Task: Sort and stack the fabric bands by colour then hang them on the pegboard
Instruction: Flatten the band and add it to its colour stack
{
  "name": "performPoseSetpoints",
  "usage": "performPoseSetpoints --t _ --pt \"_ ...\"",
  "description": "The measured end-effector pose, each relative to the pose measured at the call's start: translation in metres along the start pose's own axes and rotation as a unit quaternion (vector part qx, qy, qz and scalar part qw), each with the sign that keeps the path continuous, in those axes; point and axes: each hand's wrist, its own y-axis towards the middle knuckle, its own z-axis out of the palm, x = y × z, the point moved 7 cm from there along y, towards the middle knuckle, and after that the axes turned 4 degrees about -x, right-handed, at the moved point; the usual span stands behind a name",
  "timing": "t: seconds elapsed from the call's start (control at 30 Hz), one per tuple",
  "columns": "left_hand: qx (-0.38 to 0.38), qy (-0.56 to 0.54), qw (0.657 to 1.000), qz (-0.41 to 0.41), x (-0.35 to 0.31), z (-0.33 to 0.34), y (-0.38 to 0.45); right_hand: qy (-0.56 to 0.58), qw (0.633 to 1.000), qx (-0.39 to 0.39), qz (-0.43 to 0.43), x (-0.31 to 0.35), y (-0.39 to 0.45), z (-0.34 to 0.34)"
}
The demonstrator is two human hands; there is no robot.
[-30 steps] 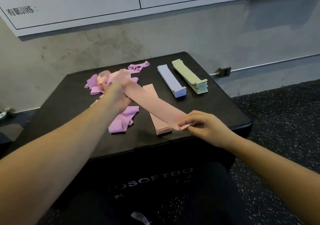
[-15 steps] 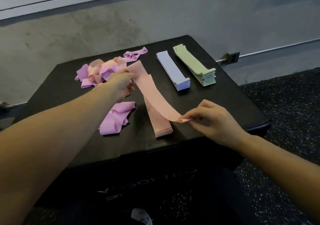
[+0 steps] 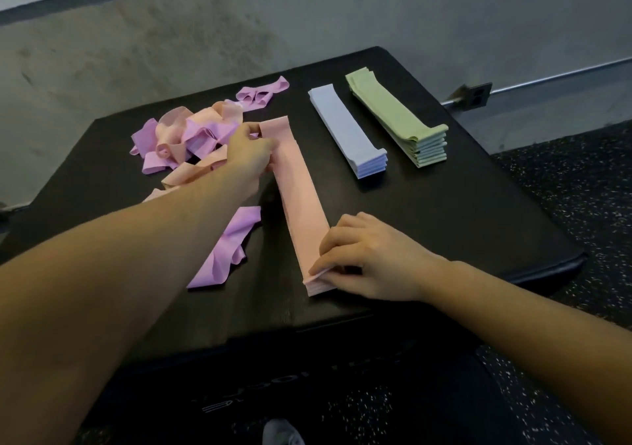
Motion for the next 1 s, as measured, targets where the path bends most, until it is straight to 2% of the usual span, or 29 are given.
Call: performPoseSetpoints --t 0.07,0.13,0.3,0.47,0.7,0.8,0.93,1.0 --pt "-0.012 -0.005 1.000 0.012 0.005 0.000 0.003 0.006 1.000 0.021 0.003 -0.002 -0.002 0.007" --pt "-0.029 -0.003 0.999 0.028 0.008 0.000 0.008 0.008 1.000 0.007 -0.001 -0.002 -0.004 0.009" --pt "-0.014 0.027 0.999 0.027 0.023 0.008 0.017 0.001 0.999 -0.032 -0.010 -0.001 -0.006 0.008" --pt "-0.011 0.030 0.999 0.033 0.025 0.012 0.024 0.002 1.000 -0.017 0.002 -0.002 -0.005 0.009" --pt "-0.004 0.014 0.999 0.030 0.018 -0.006 0.007 0.091 0.990 -0.072 0.077 -0.013 -0.007 0.000" --pt "0.011 0.028 0.997 0.077 0.012 -0.027 -0.015 0.122 0.984 -0.072 0.112 -0.018 -0.006 0.000" --pt "0.027 0.068 0.976 0.206 0.007 -0.068 -0.047 0.192 0.960 -0.117 0.166 -0.023 -0.004 -0.006" --pt "0.033 0.087 0.966 0.240 0.015 -0.093 -0.059 0.210 0.951 -0.122 0.190 -0.021 0.002 -0.008"
